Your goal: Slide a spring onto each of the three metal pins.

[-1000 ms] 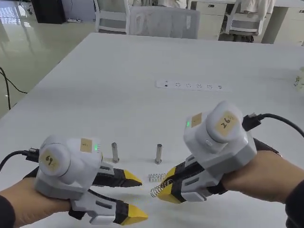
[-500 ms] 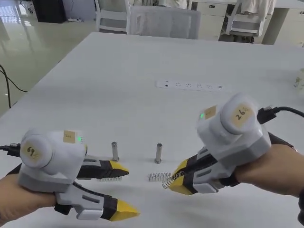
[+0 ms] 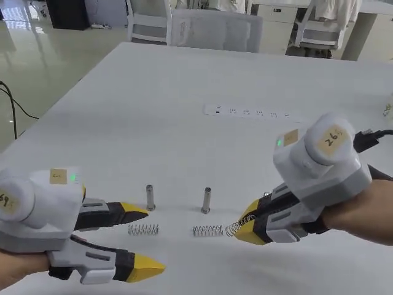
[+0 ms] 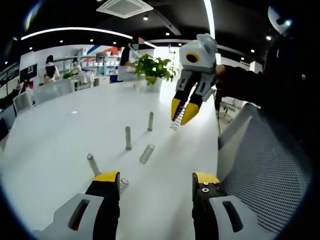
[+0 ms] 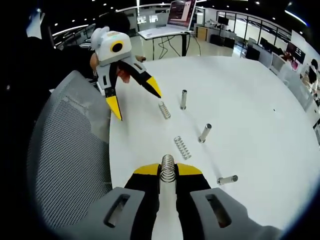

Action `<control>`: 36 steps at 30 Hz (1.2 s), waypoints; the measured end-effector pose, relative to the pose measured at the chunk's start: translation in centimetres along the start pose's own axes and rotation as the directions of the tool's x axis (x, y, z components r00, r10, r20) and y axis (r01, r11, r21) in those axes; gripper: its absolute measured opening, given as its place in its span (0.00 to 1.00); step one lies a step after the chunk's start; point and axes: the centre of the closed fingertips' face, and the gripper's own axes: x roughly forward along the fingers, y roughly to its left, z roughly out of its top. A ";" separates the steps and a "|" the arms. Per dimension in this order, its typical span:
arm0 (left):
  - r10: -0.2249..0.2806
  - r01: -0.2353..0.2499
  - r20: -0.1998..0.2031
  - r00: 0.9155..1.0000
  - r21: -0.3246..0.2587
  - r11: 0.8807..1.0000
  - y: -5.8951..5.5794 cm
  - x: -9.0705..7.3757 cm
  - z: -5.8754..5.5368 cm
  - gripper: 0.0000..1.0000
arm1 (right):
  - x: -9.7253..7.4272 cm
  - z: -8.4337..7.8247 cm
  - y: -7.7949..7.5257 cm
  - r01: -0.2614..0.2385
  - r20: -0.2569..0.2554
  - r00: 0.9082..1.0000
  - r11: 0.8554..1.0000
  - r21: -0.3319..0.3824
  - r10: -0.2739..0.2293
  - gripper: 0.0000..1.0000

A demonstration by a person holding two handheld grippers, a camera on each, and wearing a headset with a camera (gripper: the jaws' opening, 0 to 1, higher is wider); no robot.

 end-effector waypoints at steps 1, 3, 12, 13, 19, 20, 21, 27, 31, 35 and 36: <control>0.006 -0.006 0.003 1.000 -0.006 1.000 0.1 -0.1 0.0 0.53 | -0.1 -0.1 -0.1 0.002 -0.002 1.000 1.000 0.000 -0.002 0.08; 0.023 -0.022 0.012 1.000 -0.018 1.000 0.4 -0.3 -0.1 0.53 | -0.3 -0.2 -0.3 0.007 -0.008 1.000 1.000 -0.001 -0.007 0.08; 0.092 -0.088 0.061 0.994 -0.059 0.994 1.4 -1.2 0.0 0.58 | -1.4 -0.2 -1.2 0.028 -0.029 0.999 1.000 -0.014 -0.028 0.08; 0.098 -0.094 0.065 0.993 -0.061 0.994 1.5 -1.3 0.0 0.59 | -1.5 -0.2 -1.4 0.032 -0.031 0.999 0.999 -0.016 -0.032 0.08; 0.131 -0.124 0.083 0.988 -0.081 0.989 1.9 -1.6 0.0 0.64 | -2.4 -0.2 -2.3 0.050 -0.052 0.997 0.998 -0.033 -0.051 0.08; 0.133 -0.127 0.083 0.988 -0.082 0.989 1.9 -1.6 -0.1 0.65 | -2.5 -0.3 -2.5 0.052 -0.057 0.997 0.998 -0.034 -0.054 0.08; 0.135 -0.128 0.083 0.987 -0.084 0.988 1.9 -1.6 -0.1 0.65 | -2.6 -0.3 -2.7 0.055 -0.061 0.996 0.998 -0.037 -0.057 0.08; 0.151 -0.143 0.087 0.985 -0.100 0.985 1.9 -1.6 -0.4 0.68 | -3.6 -0.8 -4.0 0.068 -0.111 0.991 0.996 -0.060 -0.074 0.08; 0.152 -0.143 0.091 0.984 -0.097 0.985 1.8 -1.5 -0.3 0.71 | -4.4 -0.9 -5.2 0.088 -0.142 0.985 0.993 -0.077 -0.099 0.08; 0.157 -0.147 0.091 0.983 -0.102 0.984 1.9 -1.4 -0.4 0.72 | -4.7 -1.1 -6.1 0.090 -0.174 0.979 0.992 -0.084 -0.104 0.08; 0.156 -0.147 0.091 0.983 -0.103 0.984 1.8 -1.4 -0.4 0.72 | -4.6 -1.3 -6.4 0.089 -0.191 0.976 0.992 -0.091 -0.105 0.08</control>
